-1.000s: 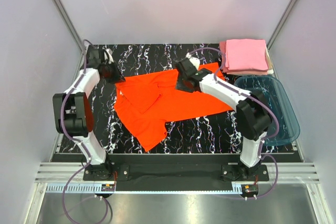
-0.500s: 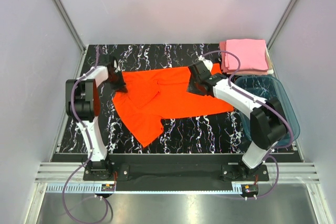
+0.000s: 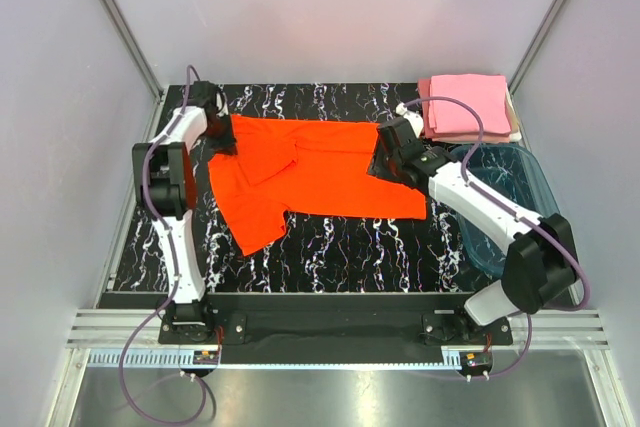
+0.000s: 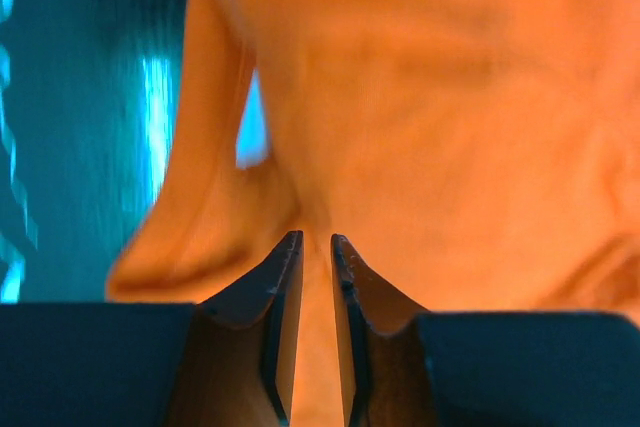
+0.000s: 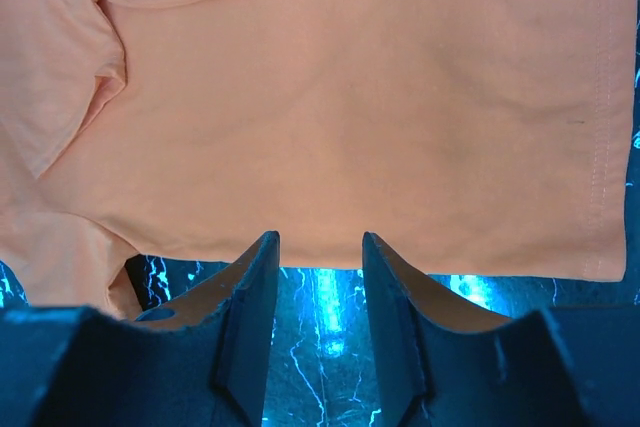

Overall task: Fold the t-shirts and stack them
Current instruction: Fold the tshirt

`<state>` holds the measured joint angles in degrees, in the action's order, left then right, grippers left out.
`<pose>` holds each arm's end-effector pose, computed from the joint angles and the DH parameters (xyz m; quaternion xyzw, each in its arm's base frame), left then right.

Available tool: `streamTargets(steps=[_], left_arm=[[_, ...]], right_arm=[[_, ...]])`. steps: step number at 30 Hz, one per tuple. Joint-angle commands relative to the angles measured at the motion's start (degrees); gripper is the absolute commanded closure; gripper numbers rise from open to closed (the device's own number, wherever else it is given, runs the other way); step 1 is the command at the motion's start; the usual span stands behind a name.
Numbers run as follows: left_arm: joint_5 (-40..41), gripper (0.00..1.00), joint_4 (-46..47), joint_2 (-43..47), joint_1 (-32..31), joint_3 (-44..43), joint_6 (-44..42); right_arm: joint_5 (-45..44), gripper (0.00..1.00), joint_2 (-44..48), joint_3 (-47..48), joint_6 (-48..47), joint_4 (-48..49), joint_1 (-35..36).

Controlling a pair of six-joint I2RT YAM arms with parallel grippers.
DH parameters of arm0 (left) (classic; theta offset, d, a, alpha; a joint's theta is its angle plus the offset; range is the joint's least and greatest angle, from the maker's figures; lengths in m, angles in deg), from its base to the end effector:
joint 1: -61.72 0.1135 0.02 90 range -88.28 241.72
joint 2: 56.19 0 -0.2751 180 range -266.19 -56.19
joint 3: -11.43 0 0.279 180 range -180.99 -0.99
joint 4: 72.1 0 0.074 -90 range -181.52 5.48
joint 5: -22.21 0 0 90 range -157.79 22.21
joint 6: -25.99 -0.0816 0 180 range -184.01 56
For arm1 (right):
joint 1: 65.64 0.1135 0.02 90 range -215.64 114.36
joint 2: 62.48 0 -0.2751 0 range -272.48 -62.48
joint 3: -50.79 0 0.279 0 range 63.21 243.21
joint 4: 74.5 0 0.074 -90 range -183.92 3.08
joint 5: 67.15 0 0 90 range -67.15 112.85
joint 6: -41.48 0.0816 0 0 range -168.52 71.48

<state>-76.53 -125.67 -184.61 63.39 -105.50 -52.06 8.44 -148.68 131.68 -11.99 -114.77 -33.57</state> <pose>0.5297 0.0030 0.1332 -0.0991 0.9687 -0.0934 0.2078 0.3385 0.1881 0.2529 0.0831 0.9160 0.1154 0.3752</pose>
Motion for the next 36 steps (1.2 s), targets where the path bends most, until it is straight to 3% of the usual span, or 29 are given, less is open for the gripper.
streamTargets(steps=[1, 6, 7, 12, 16, 19, 27, 36], left_arm=[[-1.2, 0.77, -2.1, 15.4, 0.5, 7.6, 0.4], [-0.3, 0.64, 5.3, 34.6, 0.6, 32.0, 6.3], [0.4, 0.64, 6.4, 39.9, 0.6, 39.6, 9.4], [1.3, 0.62, 7.5, 51.3, -1.4, 57.6, 15.2], [1.9, 0.59, 8.1, 60.3, -3.3, 65.1, 18.2], [-0.1, 0.59, 8.3, 62.1, -4.5, 67.5, 20.2], [6.6, 0.57, 8.9, 60.4, -8.5, 70.6, 24.4], [8.5, 0.57, 11.6, 58.2, -12.7, 73.4, 27.0]], right_arm=[[0.0, 0.54, 2.7, -1.2, 0.9, 1.6, -0.3], [1.2, 0.54, 6.2, -5.3, 2.3, 3.4, -0.3], [1.9, 0.54, 7.1, -6.5, 2.6, 4.0, -0.3], [5.0, 0.54, 10.4, -9.2, 4.0, 4.8, -0.3], [5.1, 0.54, 14.7, -11.4, 4.3, 5.3, -0.3], [5.2, 0.54, 16.1, -12.7, 4.7, 5.8, -0.3], [6.1, 0.53, 17.6, -14.6, 5.5, 6.1, -0.3], [2.9, 0.53, 21.3, -17.1, 6.7, 6.0, -0.3]])
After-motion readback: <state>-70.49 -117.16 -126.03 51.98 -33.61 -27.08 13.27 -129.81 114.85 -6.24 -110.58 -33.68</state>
